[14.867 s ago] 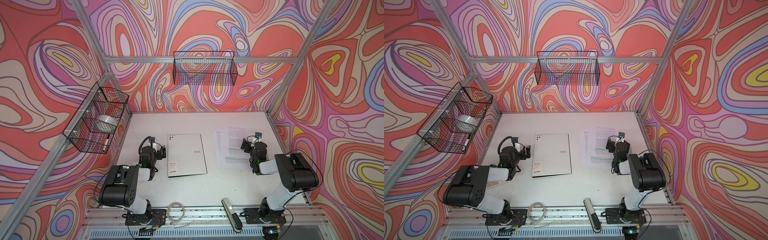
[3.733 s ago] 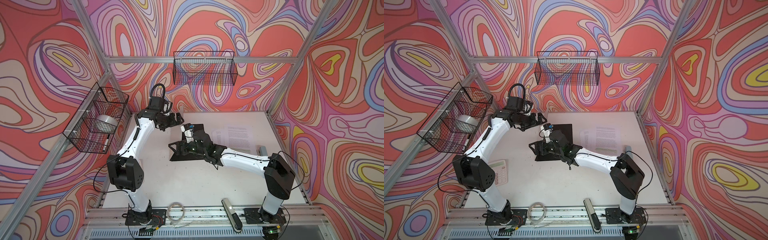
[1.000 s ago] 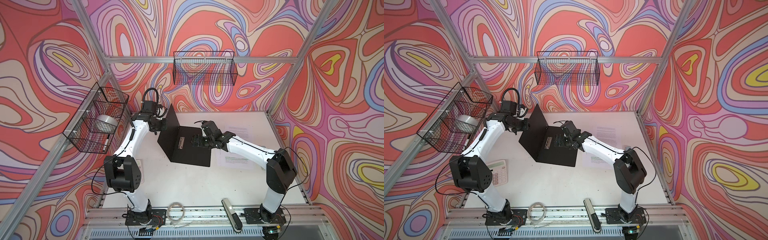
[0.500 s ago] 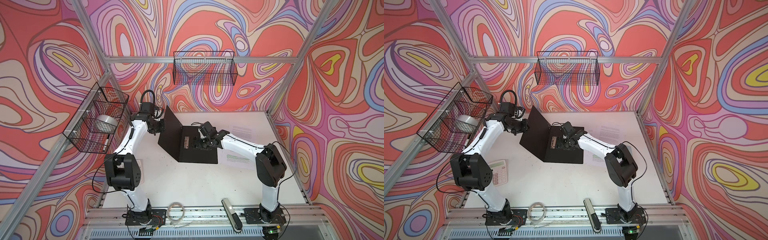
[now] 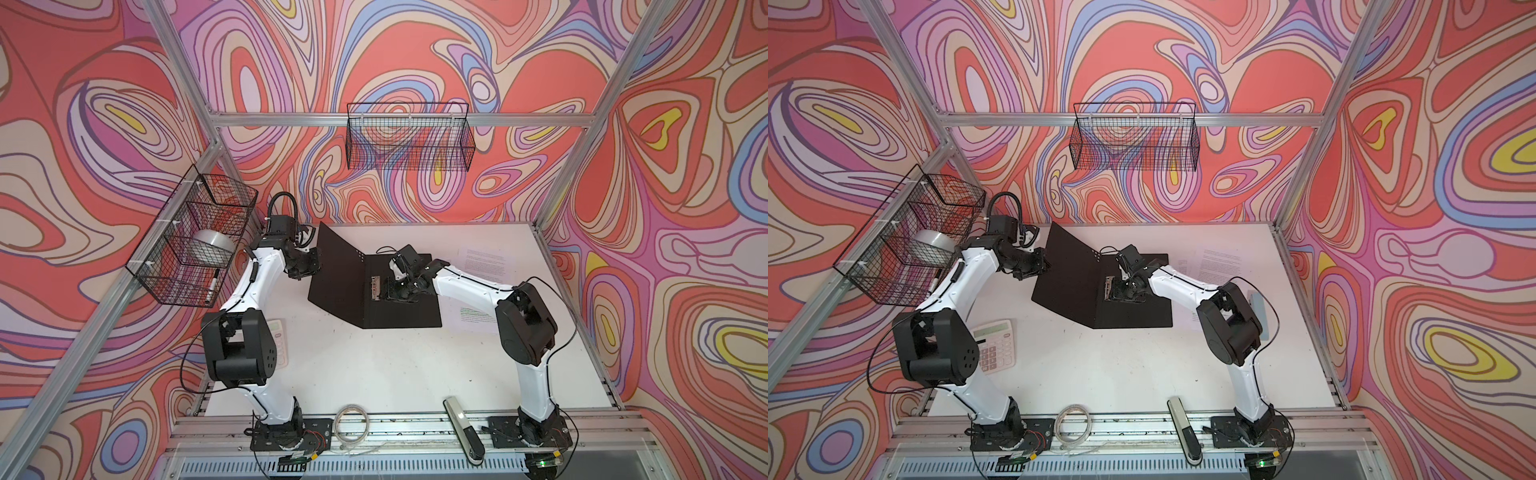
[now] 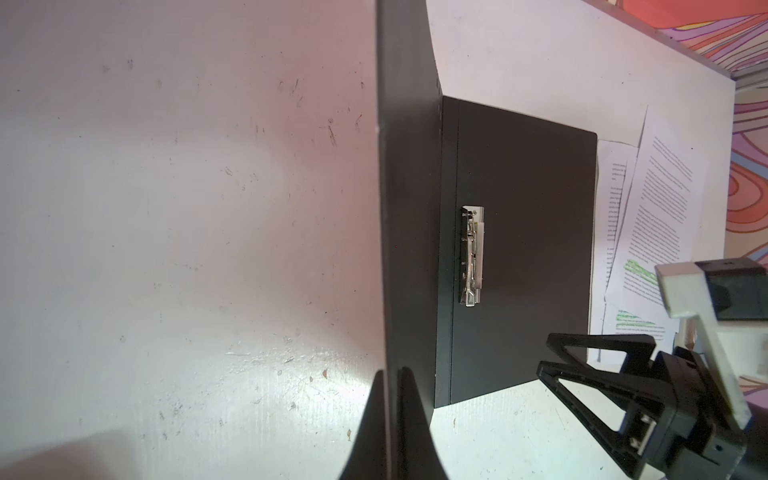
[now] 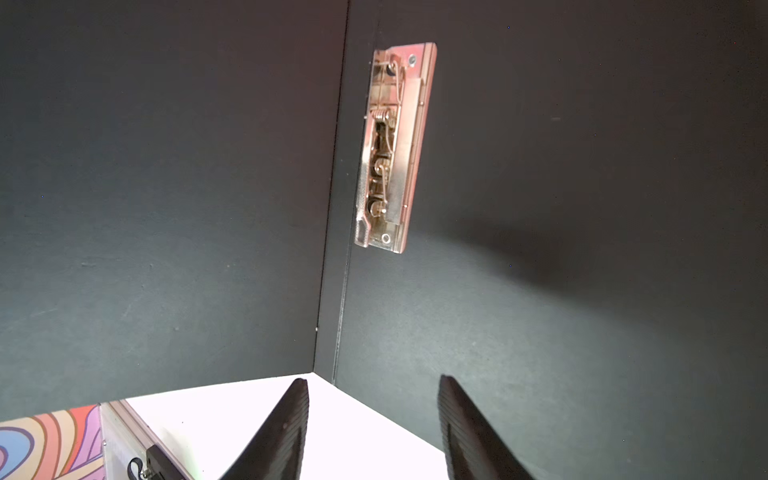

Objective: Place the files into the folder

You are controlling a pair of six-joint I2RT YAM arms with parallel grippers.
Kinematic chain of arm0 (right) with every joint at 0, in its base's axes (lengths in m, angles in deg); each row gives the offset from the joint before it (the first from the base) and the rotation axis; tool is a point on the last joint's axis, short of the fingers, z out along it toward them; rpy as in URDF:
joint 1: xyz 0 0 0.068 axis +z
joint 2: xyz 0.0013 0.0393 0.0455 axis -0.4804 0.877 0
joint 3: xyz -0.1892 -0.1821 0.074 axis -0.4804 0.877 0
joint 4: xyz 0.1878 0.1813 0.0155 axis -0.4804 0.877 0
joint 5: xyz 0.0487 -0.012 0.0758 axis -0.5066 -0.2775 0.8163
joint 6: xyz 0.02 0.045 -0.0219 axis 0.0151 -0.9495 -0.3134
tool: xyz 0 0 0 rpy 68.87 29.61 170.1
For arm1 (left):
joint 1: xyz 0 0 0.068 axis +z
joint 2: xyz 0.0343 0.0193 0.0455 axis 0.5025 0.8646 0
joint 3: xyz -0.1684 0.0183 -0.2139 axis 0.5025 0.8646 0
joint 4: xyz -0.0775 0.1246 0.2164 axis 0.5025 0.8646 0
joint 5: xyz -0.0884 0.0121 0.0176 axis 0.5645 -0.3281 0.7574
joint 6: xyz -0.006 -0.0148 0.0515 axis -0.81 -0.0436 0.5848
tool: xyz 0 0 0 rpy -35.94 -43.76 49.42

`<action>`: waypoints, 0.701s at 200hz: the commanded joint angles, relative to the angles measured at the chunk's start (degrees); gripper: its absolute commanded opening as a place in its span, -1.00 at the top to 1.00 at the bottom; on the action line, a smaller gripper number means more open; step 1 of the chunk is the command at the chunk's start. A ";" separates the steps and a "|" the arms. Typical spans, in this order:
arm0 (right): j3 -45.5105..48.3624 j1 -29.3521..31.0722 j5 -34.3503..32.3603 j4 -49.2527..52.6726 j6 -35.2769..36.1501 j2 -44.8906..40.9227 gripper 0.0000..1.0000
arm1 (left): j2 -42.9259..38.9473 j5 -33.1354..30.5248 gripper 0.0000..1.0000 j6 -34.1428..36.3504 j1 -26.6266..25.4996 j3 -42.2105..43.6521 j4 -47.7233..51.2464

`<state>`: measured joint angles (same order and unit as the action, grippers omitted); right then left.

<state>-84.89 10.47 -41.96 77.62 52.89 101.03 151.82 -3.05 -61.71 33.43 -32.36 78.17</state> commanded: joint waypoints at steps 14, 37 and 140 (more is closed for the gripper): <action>-0.86 -0.16 3.46 1.83 1.10 -1.16 -0.05 | -1.55 -0.59 1.00 6.20 0.60 0.70 4.76; -1.82 -0.16 5.68 1.01 0.39 0.77 -0.01 | -1.82 -0.91 1.00 7.12 0.60 1.18 4.60; -6.59 -0.07 9.04 -4.10 -3.61 10.09 0.29 | -1.47 0.24 1.00 6.00 0.69 0.90 3.81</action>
<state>-89.37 10.42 -33.26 74.45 49.87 109.69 150.86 -2.07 -56.99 33.65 -32.14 78.93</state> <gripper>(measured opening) 0.369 0.048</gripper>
